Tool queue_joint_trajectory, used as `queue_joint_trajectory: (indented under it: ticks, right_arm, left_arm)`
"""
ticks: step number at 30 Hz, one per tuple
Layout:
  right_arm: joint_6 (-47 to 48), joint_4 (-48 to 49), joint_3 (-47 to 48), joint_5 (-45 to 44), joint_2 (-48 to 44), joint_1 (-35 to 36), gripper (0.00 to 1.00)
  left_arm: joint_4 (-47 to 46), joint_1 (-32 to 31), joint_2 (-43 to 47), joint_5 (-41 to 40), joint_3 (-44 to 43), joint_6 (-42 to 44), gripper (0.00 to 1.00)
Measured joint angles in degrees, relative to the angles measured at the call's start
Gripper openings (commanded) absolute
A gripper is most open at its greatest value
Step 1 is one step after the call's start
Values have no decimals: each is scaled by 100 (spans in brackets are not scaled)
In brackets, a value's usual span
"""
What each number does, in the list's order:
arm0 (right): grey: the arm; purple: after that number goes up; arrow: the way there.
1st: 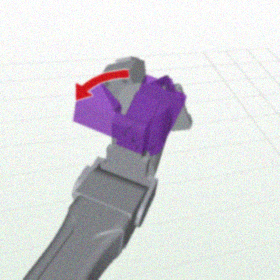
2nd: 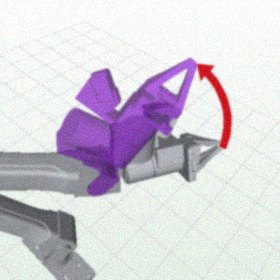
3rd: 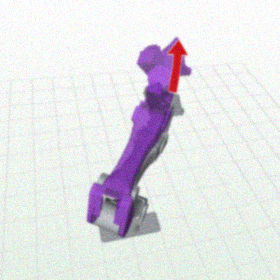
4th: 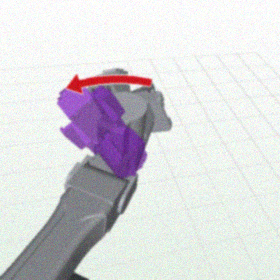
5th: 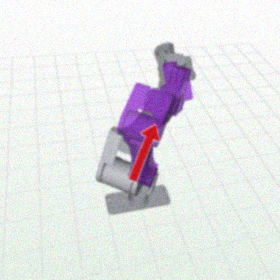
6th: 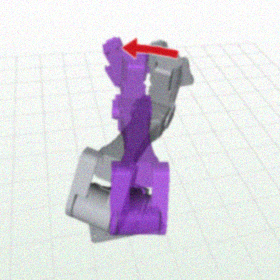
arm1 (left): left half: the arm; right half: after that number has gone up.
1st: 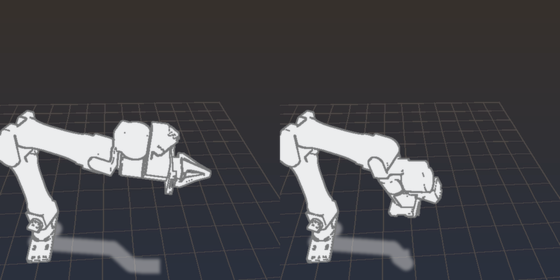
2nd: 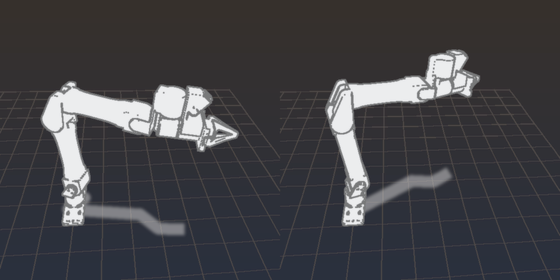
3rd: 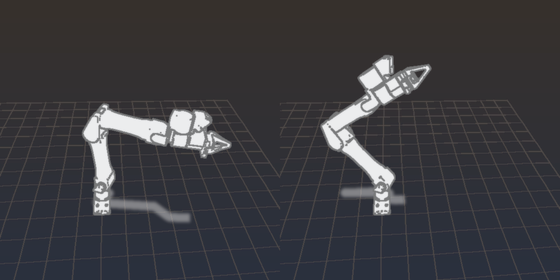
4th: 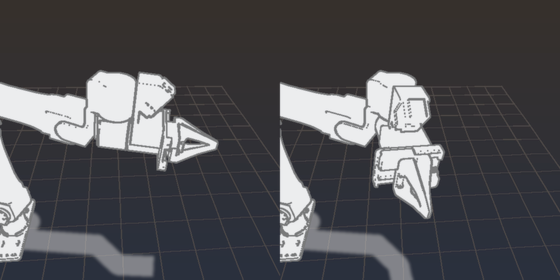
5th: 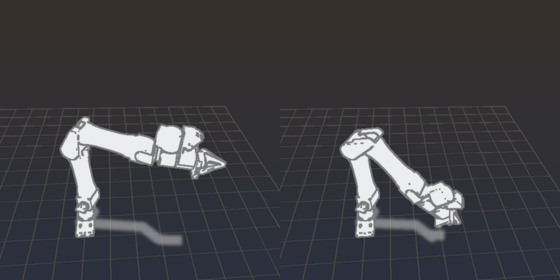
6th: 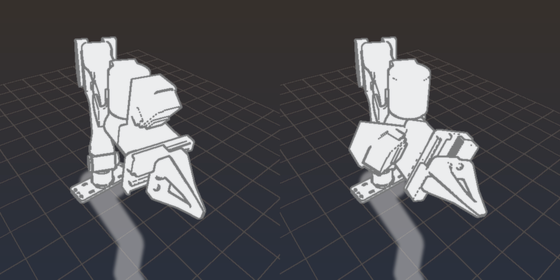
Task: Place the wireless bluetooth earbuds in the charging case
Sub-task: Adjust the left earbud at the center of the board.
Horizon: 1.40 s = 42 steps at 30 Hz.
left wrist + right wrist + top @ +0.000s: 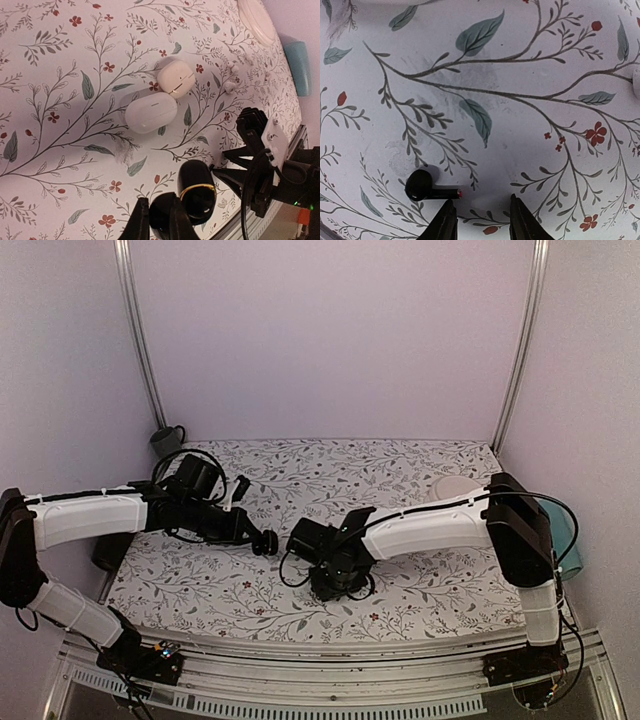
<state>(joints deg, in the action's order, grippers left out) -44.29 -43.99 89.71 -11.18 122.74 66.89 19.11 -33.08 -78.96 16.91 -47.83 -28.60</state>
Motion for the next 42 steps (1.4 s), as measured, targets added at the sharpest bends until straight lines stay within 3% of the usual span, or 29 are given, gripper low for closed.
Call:
queue_joint_trajectory:
  ticks: [24,42]
  right_arm:
    - [251,-262,1023,-33,254,120,31]
    - [343,-310,1220,74,643,120,24]
  left_arm:
    - [-4,0,0,31,2,-59,0]
    - [-22,0,0,44,2,-59,0]
